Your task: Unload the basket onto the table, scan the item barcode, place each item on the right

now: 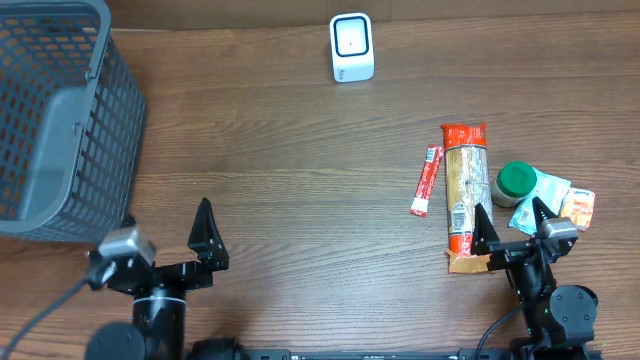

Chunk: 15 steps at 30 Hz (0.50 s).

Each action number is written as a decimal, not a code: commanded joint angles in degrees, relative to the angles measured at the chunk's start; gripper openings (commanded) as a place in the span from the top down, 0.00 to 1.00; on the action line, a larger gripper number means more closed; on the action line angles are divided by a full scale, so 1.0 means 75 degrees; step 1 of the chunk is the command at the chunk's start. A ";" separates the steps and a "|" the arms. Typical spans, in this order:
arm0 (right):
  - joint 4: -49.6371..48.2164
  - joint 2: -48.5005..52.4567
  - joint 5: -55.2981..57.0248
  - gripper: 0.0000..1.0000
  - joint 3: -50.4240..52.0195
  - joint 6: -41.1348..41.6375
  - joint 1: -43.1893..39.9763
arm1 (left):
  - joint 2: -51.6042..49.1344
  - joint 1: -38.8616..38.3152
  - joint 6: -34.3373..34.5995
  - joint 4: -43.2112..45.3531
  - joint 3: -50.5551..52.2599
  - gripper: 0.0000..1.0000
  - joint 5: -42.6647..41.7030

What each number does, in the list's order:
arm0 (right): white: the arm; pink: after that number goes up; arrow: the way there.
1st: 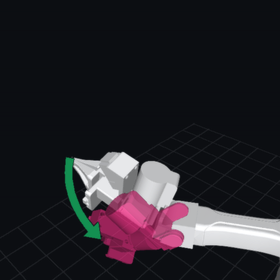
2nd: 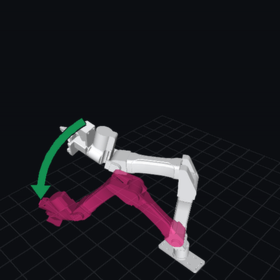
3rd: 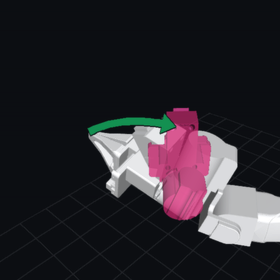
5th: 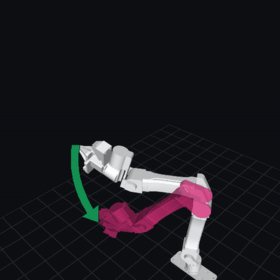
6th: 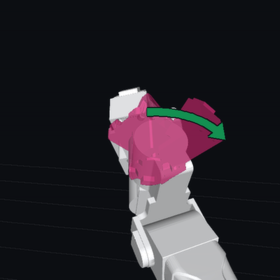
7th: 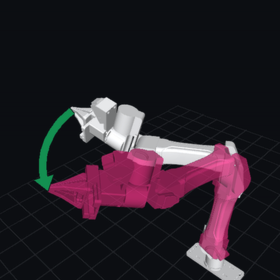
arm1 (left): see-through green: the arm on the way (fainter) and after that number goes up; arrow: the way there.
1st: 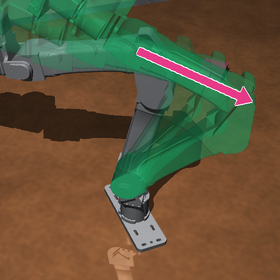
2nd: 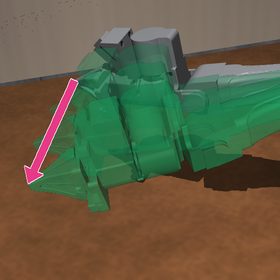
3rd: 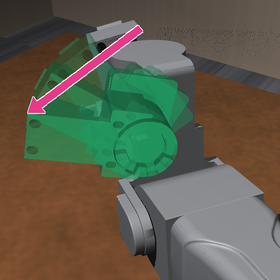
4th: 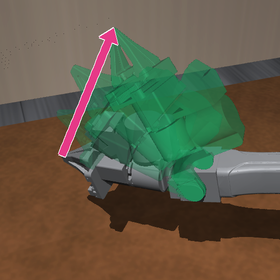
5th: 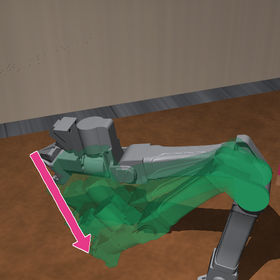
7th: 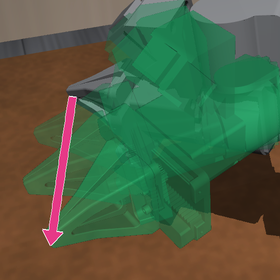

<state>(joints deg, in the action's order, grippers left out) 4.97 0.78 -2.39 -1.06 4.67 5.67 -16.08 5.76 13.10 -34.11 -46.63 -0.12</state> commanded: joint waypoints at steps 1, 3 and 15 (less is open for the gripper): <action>-0.0044 -0.0082 -0.0015 0.00 0.0082 -0.0029 -0.0023 | 0.0831 0.0184 -0.0090 0.1475 0.1075 0.00 -0.0892; -0.0044 -0.0082 -0.0015 0.00 0.0082 -0.0029 -0.0023 | 0.1183 0.0181 -0.0087 0.2565 0.1632 0.00 -0.0973; -0.0044 -0.0082 -0.0015 0.00 0.0082 -0.0029 -0.0023 | 0.2116 0.0172 0.0685 0.7140 0.4552 0.00 -0.0758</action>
<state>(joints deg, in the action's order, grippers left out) 4.97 0.78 -2.55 -1.06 4.64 5.67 -0.97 6.81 14.96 16.60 -16.19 -6.24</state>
